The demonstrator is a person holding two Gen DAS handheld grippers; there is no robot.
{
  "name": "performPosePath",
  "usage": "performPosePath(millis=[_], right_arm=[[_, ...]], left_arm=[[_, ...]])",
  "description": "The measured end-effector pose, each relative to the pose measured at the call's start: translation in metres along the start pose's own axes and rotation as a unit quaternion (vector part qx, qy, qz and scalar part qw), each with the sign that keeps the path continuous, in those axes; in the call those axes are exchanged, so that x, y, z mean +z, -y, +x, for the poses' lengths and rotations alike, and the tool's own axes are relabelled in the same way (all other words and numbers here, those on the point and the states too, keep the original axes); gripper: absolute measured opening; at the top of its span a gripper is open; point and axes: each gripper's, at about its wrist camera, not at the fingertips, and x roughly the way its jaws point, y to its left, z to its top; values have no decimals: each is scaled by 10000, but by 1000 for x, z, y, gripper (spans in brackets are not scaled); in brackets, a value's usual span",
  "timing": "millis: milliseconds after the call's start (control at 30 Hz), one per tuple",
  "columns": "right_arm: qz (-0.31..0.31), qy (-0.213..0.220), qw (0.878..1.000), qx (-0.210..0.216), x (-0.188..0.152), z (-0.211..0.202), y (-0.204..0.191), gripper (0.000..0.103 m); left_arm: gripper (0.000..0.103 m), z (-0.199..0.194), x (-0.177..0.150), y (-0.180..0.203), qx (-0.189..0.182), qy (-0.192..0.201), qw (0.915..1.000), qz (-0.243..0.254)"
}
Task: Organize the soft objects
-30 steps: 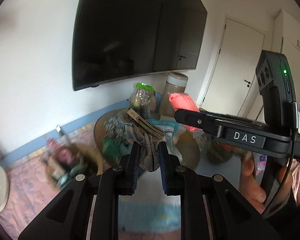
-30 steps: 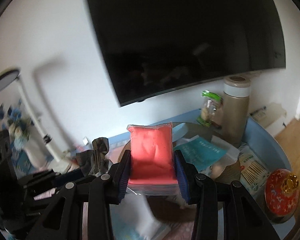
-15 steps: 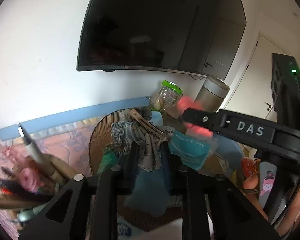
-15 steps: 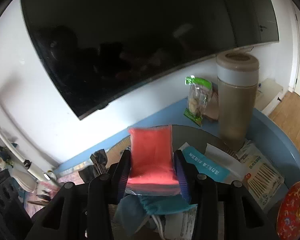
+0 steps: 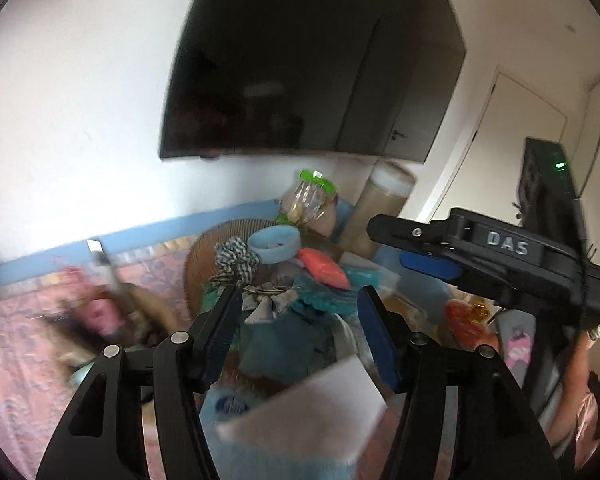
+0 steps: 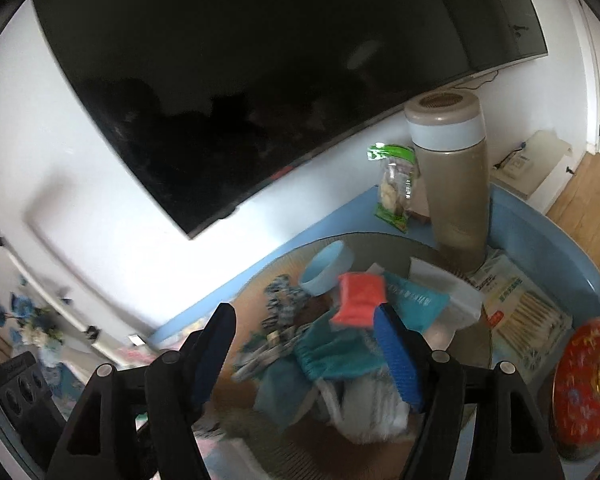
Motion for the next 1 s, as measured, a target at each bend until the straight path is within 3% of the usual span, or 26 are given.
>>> performPosePath(millis=[100,200,300,433,567,700,833,1000], right_arm=[[-189,100,9997,144,-9,-21,-23,70],[-500,198,9979,352,-28,-41,-57,77],[-892,181,9938,635,-53,-51,-98,81],[-1551,-18,9839,886,-100,-45,-158,81],[-2274,-448,9684,923,-162,-16,-216,81],[-2788,-699,9561,564,-217,26,-245,81],[-2939,-893,9511,313,-248,66,-248,81],[-3116,-1051,9443,-136,-274,104,-239,81]], left_arm=[[58,-50,-3,-3,157,272,9994,139],[74,-107,-9,-17,524,521,9971,176],[78,-158,-20,-36,1143,731,9907,138],[78,-204,-46,-66,2145,655,9744,142],[82,-222,-82,-101,2675,406,9627,-88],[94,-217,-122,-142,3030,78,9512,-587],[94,-201,-153,-185,3306,-243,9379,-1018],[94,-178,-184,-221,3404,-569,9286,-1363]])
